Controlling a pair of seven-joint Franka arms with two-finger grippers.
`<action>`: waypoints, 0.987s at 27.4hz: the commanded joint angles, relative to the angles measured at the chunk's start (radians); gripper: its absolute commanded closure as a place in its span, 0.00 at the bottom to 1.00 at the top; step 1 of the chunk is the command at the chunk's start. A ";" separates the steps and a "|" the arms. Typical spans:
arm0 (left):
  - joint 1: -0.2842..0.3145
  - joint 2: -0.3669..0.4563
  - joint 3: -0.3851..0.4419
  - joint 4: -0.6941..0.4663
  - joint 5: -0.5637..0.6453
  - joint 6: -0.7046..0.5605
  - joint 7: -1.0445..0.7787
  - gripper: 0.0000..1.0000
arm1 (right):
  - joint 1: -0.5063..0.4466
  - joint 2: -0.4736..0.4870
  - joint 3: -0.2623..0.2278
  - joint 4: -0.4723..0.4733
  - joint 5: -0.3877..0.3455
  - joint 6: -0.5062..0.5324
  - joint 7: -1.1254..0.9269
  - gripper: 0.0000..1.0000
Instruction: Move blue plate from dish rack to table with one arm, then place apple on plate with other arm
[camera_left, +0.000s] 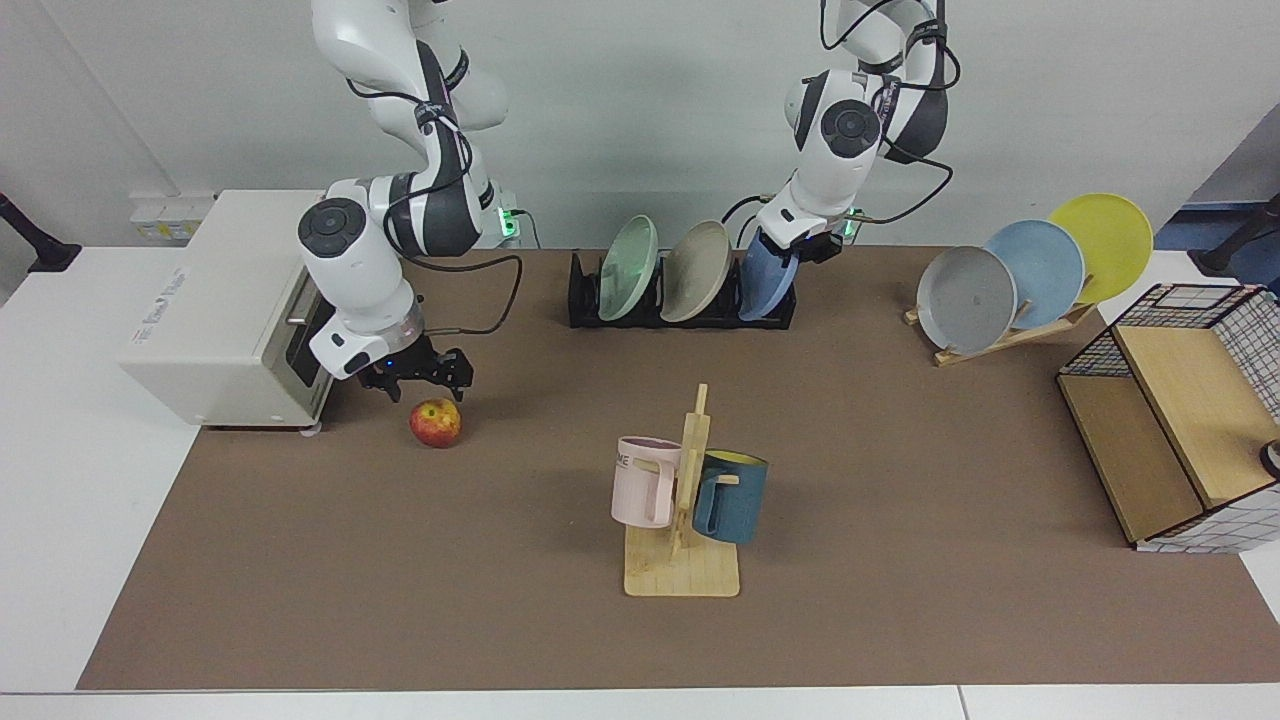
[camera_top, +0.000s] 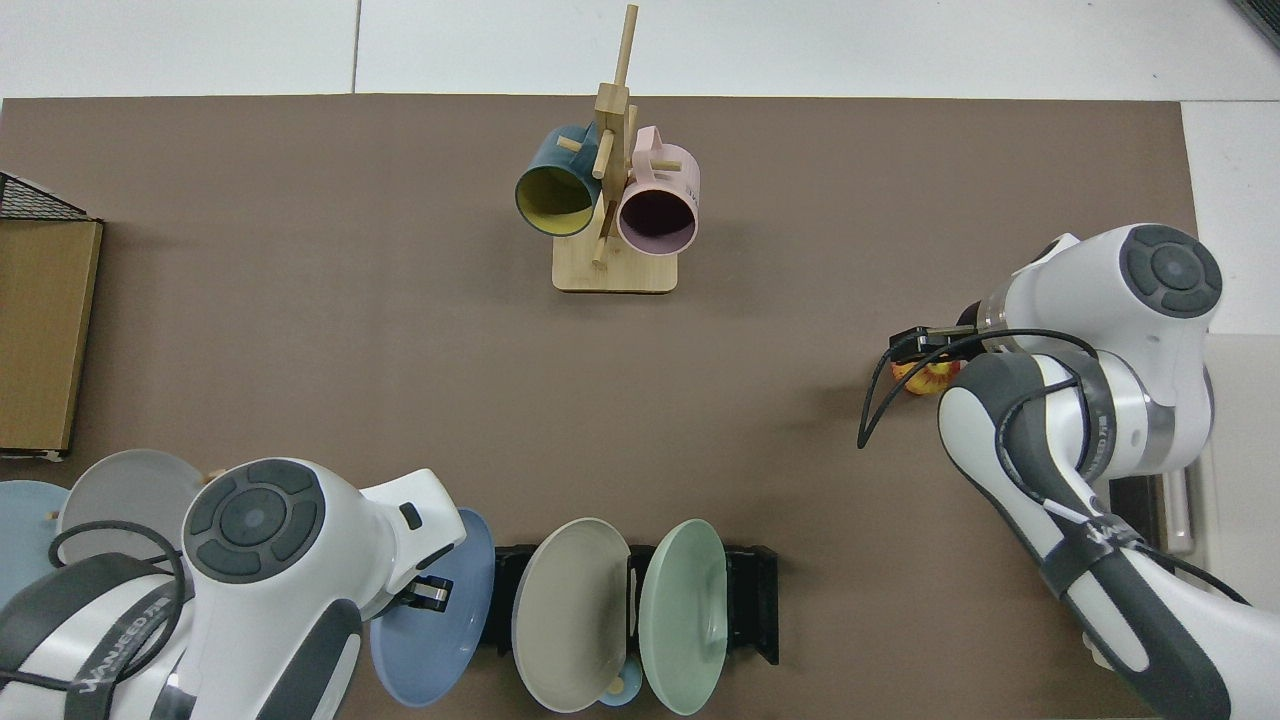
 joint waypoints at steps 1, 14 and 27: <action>0.008 -0.006 0.020 0.089 0.068 -0.075 -0.003 1.00 | -0.019 0.027 0.007 -0.023 -0.011 0.057 -0.032 0.00; 0.011 0.168 0.181 0.364 -0.052 -0.034 0.037 0.99 | -0.032 0.087 0.008 -0.049 -0.023 0.122 -0.032 0.00; 0.028 0.264 0.189 0.333 -0.262 0.150 0.236 1.00 | -0.028 0.099 0.008 -0.061 -0.023 0.122 -0.032 0.47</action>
